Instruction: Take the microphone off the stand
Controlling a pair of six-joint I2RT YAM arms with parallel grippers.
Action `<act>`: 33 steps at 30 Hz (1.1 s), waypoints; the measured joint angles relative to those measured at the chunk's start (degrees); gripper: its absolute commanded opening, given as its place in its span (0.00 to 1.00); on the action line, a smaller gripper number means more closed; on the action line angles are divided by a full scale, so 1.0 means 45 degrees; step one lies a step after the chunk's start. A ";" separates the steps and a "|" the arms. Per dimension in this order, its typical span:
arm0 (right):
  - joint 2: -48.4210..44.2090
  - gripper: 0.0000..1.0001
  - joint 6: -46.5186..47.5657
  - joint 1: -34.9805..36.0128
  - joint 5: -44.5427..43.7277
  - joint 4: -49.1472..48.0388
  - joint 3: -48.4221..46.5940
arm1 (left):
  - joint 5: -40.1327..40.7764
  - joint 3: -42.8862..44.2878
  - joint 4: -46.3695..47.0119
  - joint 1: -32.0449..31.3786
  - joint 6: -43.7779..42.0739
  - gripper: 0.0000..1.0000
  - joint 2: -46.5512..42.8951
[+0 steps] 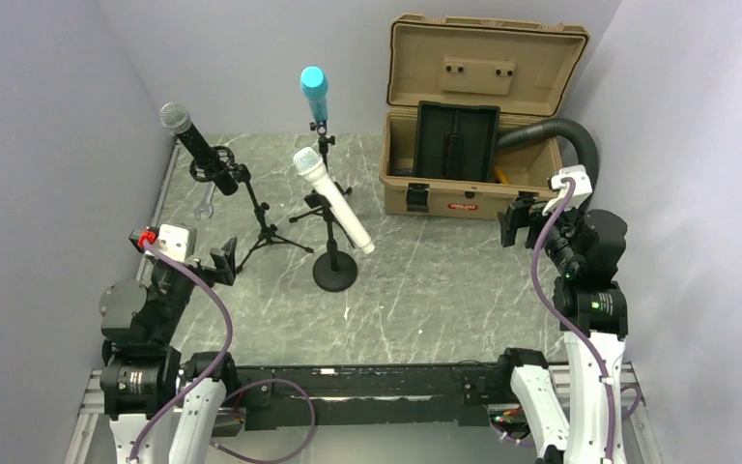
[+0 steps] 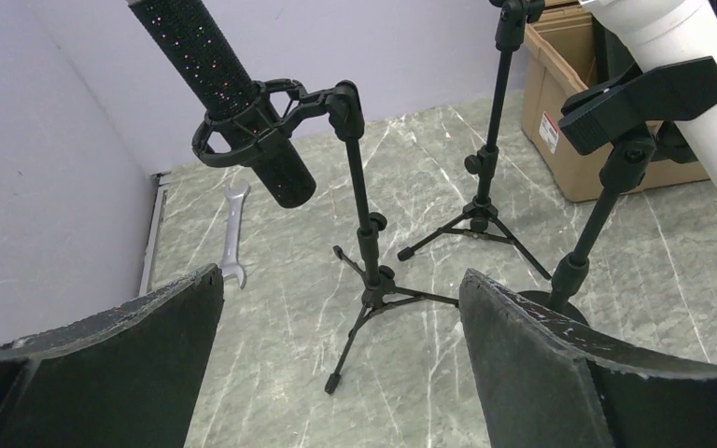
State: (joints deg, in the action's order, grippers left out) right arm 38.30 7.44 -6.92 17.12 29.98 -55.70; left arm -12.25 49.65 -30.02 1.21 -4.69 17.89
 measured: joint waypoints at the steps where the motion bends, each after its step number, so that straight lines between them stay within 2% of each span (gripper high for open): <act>1: 0.0029 1.00 0.0019 0.0000 0.0010 -0.0010 0.0029 | 0.0000 -0.0049 0.0015 0.0000 -0.0005 0.99 0.0000; 15: 0.0855 1.00 0.0588 0.0000 0.0962 0.0427 -0.0180 | -0.0495 -0.0296 -0.0131 0.0000 -0.0175 0.99 0.0087; 26: 0.1962 1.00 0.1321 0.0262 0.2793 0.1554 -0.2939 | -0.1666 0.0937 -0.0879 0.0000 -0.0597 0.99 0.1214; 29: 0.3002 1.00 0.1321 0.1146 0.2934 0.1540 -0.3905 | -0.1860 0.1132 -0.0971 0.0000 -0.0767 0.99 0.1705; 33: 0.4478 1.00 0.1384 0.4099 0.2103 0.1302 -0.4707 | -0.2157 0.1137 -0.1107 0.0010 -0.0942 0.99 0.2263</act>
State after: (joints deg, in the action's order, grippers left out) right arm 58.46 13.67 11.53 26.59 35.83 -76.88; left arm -21.96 54.76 -35.00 1.26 -8.93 28.08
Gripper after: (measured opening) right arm 0.998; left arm 0.987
